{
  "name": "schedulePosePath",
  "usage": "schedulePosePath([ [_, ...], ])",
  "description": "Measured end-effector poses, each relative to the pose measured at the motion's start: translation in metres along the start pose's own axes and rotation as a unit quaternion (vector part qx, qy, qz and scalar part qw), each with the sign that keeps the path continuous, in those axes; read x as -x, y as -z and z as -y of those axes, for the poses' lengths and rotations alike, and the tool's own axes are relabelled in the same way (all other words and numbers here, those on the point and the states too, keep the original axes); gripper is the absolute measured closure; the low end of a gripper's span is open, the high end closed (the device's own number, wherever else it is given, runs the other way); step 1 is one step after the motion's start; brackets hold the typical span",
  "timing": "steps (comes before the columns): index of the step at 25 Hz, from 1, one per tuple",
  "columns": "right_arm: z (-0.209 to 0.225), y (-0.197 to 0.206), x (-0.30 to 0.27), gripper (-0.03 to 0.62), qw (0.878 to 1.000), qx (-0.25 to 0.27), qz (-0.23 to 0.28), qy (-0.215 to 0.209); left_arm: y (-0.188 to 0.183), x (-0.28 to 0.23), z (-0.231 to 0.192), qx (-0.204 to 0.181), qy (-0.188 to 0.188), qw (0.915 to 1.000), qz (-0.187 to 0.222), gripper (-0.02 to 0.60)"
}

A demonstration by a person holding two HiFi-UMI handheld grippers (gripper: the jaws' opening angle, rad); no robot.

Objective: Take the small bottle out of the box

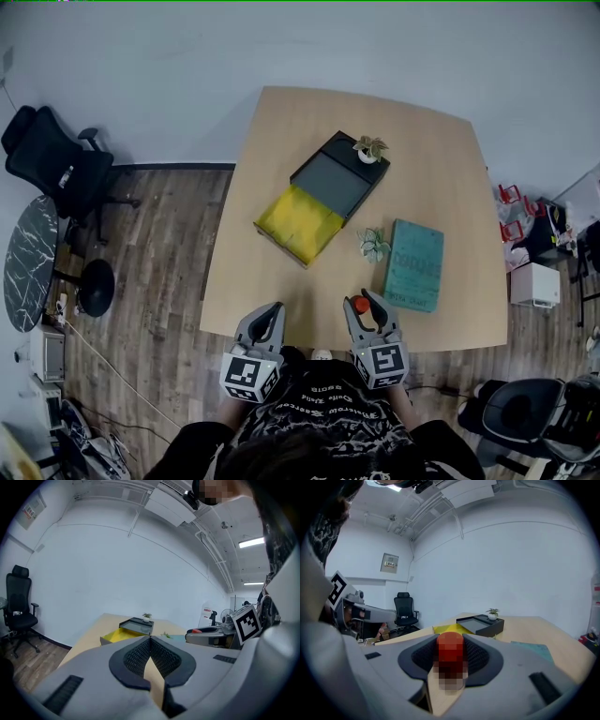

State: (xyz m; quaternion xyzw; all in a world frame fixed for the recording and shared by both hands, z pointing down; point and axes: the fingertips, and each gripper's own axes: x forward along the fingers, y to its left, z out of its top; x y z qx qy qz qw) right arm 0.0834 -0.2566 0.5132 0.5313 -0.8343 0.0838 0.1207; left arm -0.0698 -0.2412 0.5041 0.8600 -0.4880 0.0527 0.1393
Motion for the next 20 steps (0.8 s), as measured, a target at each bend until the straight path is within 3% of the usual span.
schedulePosePath([
  [15,-0.007,-0.007,-0.012,0.442,1.000,-0.003,0.007,-0.009,0.002,-0.001,-0.010,0.006,-0.002,1.0000,-0.002,0.578],
  [20,-0.002,-0.010,-0.017,0.442,1.000,0.018,0.003,-0.002,-0.002,-0.008,-0.007,0.002,0.004,1.0000,0.000,0.578],
])
